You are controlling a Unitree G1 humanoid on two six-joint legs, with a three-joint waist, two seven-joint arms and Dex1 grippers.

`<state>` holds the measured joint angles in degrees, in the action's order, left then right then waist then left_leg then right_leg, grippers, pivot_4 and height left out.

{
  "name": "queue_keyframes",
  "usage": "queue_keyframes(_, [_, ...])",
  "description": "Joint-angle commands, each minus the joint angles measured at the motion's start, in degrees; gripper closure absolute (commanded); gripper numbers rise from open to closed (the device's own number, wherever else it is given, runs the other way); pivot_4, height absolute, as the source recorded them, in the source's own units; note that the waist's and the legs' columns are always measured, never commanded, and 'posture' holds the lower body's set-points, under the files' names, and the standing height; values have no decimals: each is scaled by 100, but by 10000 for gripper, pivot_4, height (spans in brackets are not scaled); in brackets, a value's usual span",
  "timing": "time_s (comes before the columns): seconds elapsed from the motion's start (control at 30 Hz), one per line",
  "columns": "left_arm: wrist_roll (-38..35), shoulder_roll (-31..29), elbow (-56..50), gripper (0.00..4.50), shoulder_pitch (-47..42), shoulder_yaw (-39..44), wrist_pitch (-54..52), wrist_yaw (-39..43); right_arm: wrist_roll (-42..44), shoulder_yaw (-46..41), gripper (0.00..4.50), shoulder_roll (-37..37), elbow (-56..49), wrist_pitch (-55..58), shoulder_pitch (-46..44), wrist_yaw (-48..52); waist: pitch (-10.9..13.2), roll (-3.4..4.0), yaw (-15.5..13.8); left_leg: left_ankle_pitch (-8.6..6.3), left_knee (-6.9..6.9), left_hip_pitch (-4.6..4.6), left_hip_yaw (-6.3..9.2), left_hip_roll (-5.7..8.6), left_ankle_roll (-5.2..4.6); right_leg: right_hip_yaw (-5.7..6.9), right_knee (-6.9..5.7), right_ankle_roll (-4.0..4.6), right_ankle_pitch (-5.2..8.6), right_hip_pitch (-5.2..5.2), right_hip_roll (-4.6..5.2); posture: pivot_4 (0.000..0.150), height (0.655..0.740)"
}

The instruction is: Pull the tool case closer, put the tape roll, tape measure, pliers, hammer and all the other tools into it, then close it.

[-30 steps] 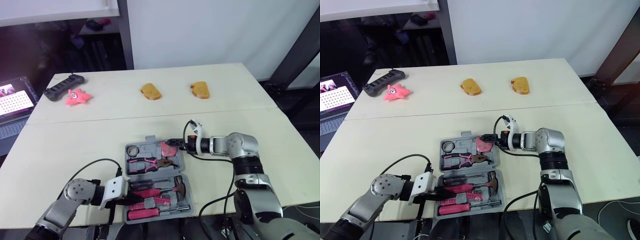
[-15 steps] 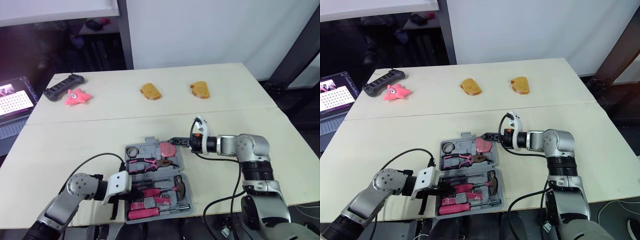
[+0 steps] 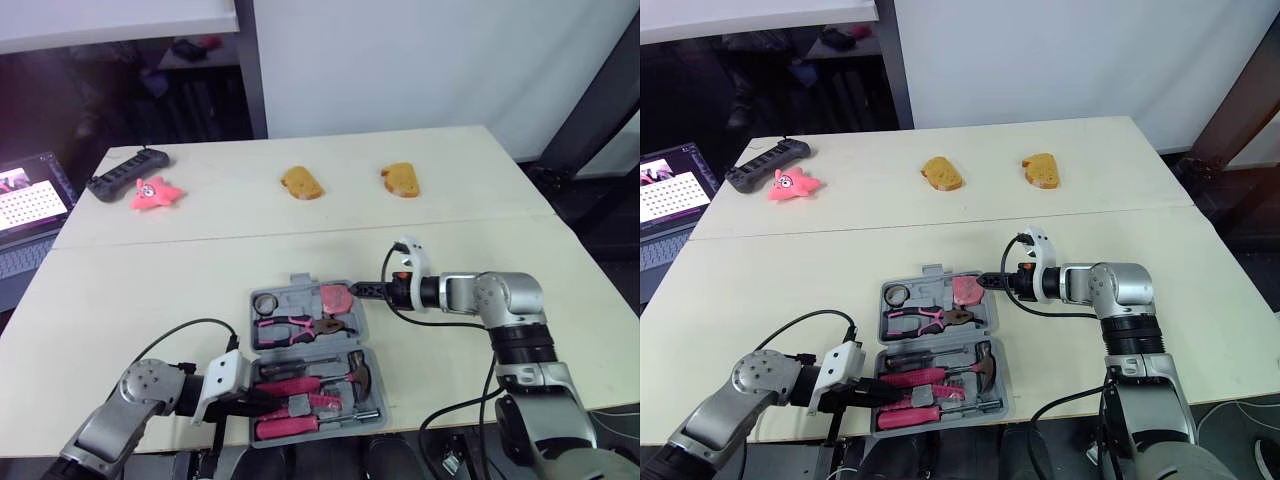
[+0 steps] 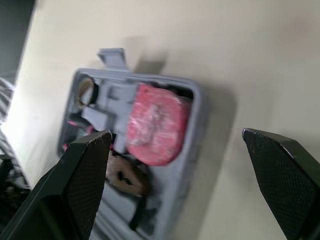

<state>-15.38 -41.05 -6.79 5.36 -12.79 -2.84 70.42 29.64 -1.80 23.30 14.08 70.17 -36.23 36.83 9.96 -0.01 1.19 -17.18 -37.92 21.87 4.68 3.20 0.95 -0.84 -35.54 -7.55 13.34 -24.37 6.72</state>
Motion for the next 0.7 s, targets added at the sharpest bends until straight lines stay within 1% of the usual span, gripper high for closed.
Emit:
queue_keyframes(0.03, [159,196,314,45000,101,-22,220,-246,-165,275,657,-59,188,-246,-133,74,0,-1,-4,0,0,0,1,0,0,1,0,0,0,1,0,1500,7400])
queue_keyframes(0.17, [640,318,703,45000,112,-230,544,-472,-447,525,657,-238,653,-566,-252,-8,-5,-7,-17,0,-1,-11,-1,1,1,0,1,0,-1,12,1,1500,7400])
queue_keyframes(0.27, [768,298,675,45000,139,-307,429,-582,-607,626,657,-392,938,-686,-374,-61,-13,1,7,-1,1,-45,-1,1,0,-1,6,1,-1,47,1,1500,7400])
queue_keyframes(0.4, [928,172,737,45000,112,-333,387,-659,-582,716,657,-615,1091,-643,-466,134,-40,9,10,-1,1,-57,1,0,0,1,9,1,-1,63,-1,1500,7400])
queue_keyframes(0.6, [987,-98,870,45000,26,-353,508,-574,-425,495,657,-790,1228,-527,-570,346,-41,12,33,-1,4,-58,5,-3,0,2,8,1,0,62,-8,1500,7400])
queue_keyframes(0.7, [1074,-232,982,45000,-37,-397,657,-556,-296,247,657,-789,1319,-468,-645,452,-41,13,83,-1,6,-58,8,-4,0,2,7,2,0,61,-10,1500,7400])
